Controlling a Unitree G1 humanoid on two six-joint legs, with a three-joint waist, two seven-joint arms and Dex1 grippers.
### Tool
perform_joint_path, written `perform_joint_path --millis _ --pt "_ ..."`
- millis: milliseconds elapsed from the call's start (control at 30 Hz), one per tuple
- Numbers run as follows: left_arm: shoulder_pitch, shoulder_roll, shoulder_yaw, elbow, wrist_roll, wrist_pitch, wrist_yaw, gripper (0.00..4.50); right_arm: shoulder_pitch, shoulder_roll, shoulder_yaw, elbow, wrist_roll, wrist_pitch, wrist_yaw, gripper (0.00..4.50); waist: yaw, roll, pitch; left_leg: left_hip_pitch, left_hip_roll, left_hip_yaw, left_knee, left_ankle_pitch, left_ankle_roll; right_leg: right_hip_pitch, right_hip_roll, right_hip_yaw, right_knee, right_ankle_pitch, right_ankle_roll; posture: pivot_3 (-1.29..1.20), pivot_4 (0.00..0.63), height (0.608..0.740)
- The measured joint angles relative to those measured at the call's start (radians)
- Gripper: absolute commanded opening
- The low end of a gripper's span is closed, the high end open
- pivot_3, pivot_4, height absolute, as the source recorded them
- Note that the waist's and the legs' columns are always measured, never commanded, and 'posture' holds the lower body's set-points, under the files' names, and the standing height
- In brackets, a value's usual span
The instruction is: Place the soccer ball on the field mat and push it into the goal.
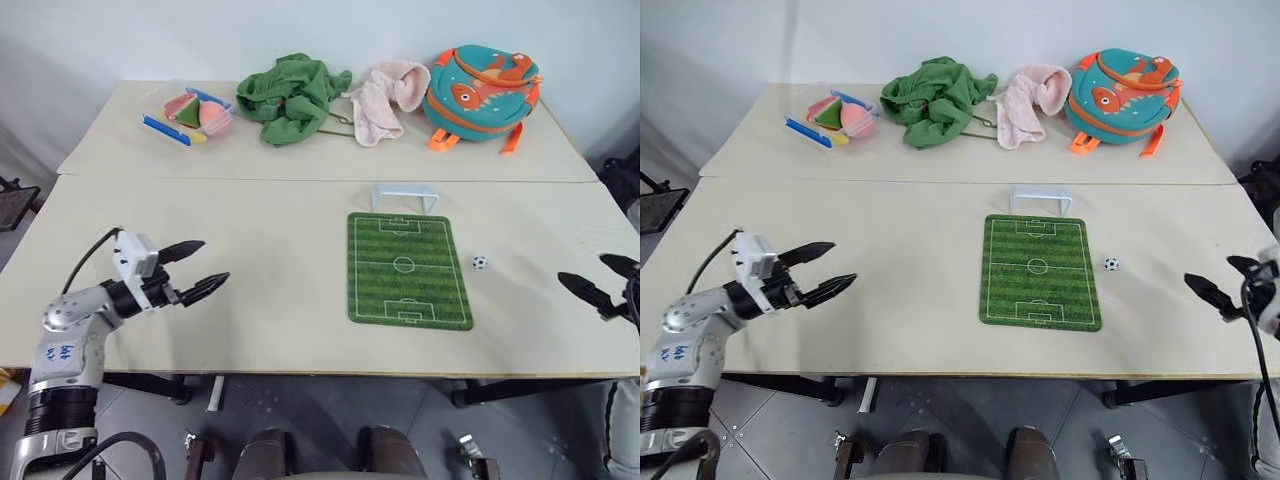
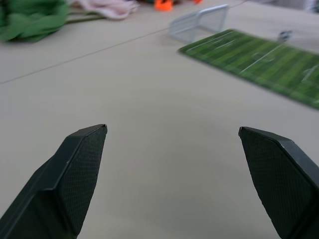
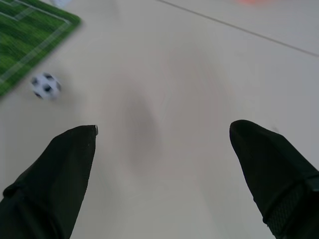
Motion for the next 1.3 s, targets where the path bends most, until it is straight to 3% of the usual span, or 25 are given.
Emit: perform_joint_path --millis 267,467,800,1167,1300 --pt "-0.058 -0.082 -0.107 -0.039 -0.005 -0.004 -0.064 4.5 -0.181 0.064 0.179 0.017 -0.019 0.073 0.066 4.47 0.001 0.0 0.0 -0.001 -0.001 0.0 0.001 0.0 0.0 0.0 0.0 -0.001 0.0 0.0 0.0 0.0 0.15 0.74" --pt "-0.125 -0.131 -0.143 -0.026 -0.003 -0.044 -0.077 4.5 -0.345 0.149 0.28 0.173 -0.089 0.047 0.06 4.47 0.0 0.0 0.0 -0.001 -0.001 -0.001 0.001 0.0 0.0 0.0 0.0 -0.002 0.001 0.0 0.0 0.0 0.15 0.74" --pt "-0.067 -0.132 -0.147 -0.005 -0.004 -0.104 -0.155 4.5 -0.363 0.174 0.306 0.249 -0.14 -0.005 0.062 4.47 -0.001 0.0 0.0 -0.002 -0.001 -0.002 0.001 0.0 0.0 0.0 0.0 -0.004 0.0 0.0 0.0 0.0 0.15 0.74" --pt "-0.034 -0.137 -0.154 0.11 0.021 -0.3 -0.272 4.5 -0.334 0.174 0.302 0.279 -0.154 -0.04 0.049 4.47 -0.001 0.0 0.0 -0.002 -0.001 -0.001 0.002 0.0 0.0 0.0 0.0 -0.004 0.0 0.0 0.0 0.0 0.15 0.74" --pt "-0.034 -0.138 -0.154 0.113 0.021 -0.312 -0.272 4.5 -0.333 0.174 0.299 0.286 -0.155 -0.047 0.029 3.53 -0.001 0.0 0.0 -0.002 -0.001 -0.002 0.002 0.0 0.0 0.0 0.0 -0.003 0.0 0.0 0.0 0.0 0.15 0.74"
